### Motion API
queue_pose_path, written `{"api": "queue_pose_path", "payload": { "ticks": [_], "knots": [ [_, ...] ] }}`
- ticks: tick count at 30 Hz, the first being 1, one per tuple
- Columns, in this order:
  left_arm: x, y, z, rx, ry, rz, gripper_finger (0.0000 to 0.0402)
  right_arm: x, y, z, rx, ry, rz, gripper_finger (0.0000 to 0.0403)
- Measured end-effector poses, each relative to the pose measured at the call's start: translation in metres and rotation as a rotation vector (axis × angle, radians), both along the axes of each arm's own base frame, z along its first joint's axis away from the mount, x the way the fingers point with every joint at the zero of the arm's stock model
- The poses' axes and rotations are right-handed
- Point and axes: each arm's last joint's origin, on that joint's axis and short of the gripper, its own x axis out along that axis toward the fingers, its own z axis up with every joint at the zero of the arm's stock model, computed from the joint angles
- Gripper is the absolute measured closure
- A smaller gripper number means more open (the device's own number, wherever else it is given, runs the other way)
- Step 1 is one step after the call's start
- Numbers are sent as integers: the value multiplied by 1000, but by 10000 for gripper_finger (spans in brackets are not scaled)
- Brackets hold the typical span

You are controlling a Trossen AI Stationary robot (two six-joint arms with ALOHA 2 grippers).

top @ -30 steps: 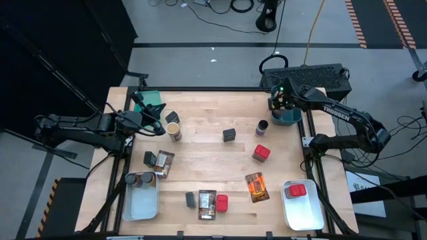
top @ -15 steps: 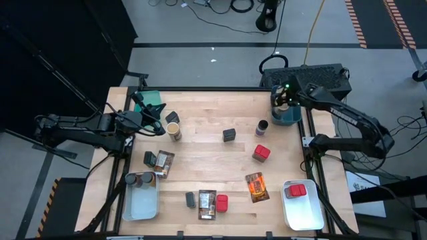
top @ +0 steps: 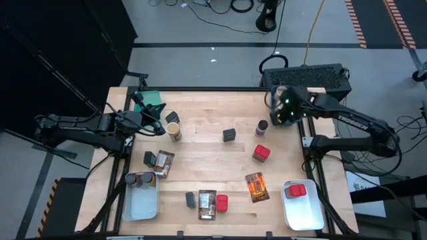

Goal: Sort spices by type
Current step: Adjust the dark green bin

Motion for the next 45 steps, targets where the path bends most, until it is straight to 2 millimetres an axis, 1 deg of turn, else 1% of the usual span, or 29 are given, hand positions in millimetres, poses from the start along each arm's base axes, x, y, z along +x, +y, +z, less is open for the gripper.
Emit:
{"api": "queue_pose_path", "payload": {
  "ticks": [3,6,8,12,15,18,23,27,29,35,45],
  "knots": [
    [0,0,0,0,0,0,398,-5,8,-6,41,126,-59,322],
    [0,0,0,0,0,0,398,-10,11,-10,35,240,-119,376],
    [0,0,0,0,0,1,398,-10,10,-12,20,278,-148,395],
    [0,0,0,0,1,0,398,-7,8,-18,24,313,-153,392],
    [0,0,0,0,1,0,398,-7,8,-32,49,369,-149,400],
    [0,0,0,0,2,0,398,-11,10,-47,71,427,-152,400],
    [0,0,0,0,2,0,398,-16,13,-68,81,451,-163,402],
    [0,0,0,0,2,0,398,-19,11,-80,30,466,-191,402],
    [0,0,0,0,2,1,398,-21,10,-83,17,475,-216,402],
    [0,0,0,0,2,1,398,-24,2,-83,-35,486,-276,403],
    [0,0,0,0,2,0,398,-29,-8,-83,-76,500,-303,403]
  ]
}}
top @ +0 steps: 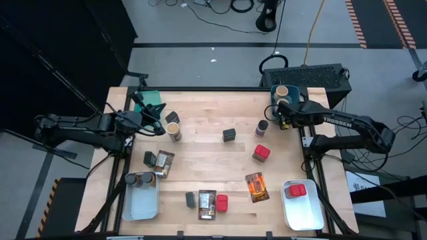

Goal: Sort spices by type
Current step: Adjust the dark green bin, then put the left brown seasoning pack into the light green bin

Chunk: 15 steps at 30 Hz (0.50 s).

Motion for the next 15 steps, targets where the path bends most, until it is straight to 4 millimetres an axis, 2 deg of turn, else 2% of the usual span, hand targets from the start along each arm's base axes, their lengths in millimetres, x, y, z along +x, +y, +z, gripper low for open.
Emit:
{"api": "queue_pose_path", "payload": {
  "ticks": [6,10,15],
  "knots": [
    [0,0,0,0,0,0,398,-2,-2,0,-2,13,0,403],
    [0,0,0,-20,-21,5,398,0,3,1,82,-60,11,403],
    [2,-3,0,-192,-149,-49,398,5,16,6,97,-149,77,403]
  ]
}}
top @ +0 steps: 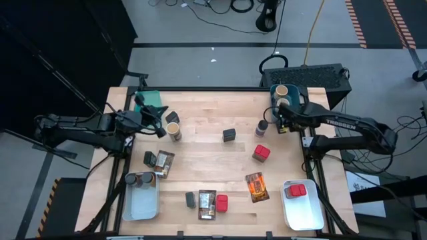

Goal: Sort spices by type
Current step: Put the left brown seasoning pack into the light green bin

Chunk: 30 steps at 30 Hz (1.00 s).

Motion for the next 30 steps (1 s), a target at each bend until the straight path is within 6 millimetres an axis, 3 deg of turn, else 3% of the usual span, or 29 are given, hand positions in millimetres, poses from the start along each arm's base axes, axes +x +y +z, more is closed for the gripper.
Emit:
{"api": "queue_pose_path", "payload": {
  "ticks": [5,9,20,30],
  "knots": [
    [7,-7,5,-248,-165,-199,398,7,10,9,-124,-110,51,403],
    [17,-15,5,-351,-218,-287,398,18,11,17,-222,-237,128,403],
    [40,-43,-13,-708,-237,-239,398,35,20,36,-398,-417,322,403],
    [64,-71,-37,-968,-248,-139,398,45,28,83,-555,-576,521,403]
  ]
}}
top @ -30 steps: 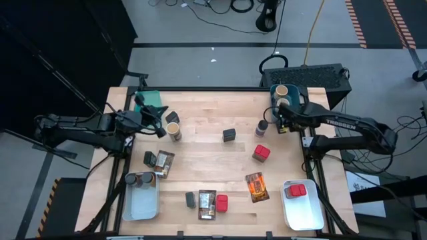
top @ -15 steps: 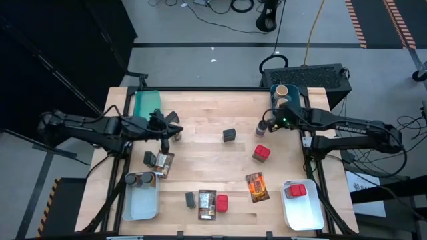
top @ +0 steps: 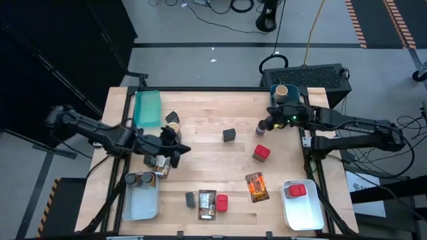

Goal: Sort spices by type
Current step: Put the left brown seasoning pack into the light green bin

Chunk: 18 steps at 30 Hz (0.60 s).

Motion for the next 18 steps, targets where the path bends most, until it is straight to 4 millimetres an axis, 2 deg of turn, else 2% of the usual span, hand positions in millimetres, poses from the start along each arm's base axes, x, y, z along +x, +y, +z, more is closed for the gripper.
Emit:
{"api": "queue_pose_path", "payload": {
  "ticks": [3,8,14,18],
  "knots": [
    [8,-5,-4,-61,29,32,398,3,3,4,-35,-20,51,403],
    [23,-11,1,-68,90,56,398,4,5,8,-77,-39,88,403],
    [19,-15,4,-158,266,125,398,-2,6,12,-101,-51,100,403],
    [7,-12,0,-247,433,212,398,-5,7,14,-102,-57,99,403]
  ]
}}
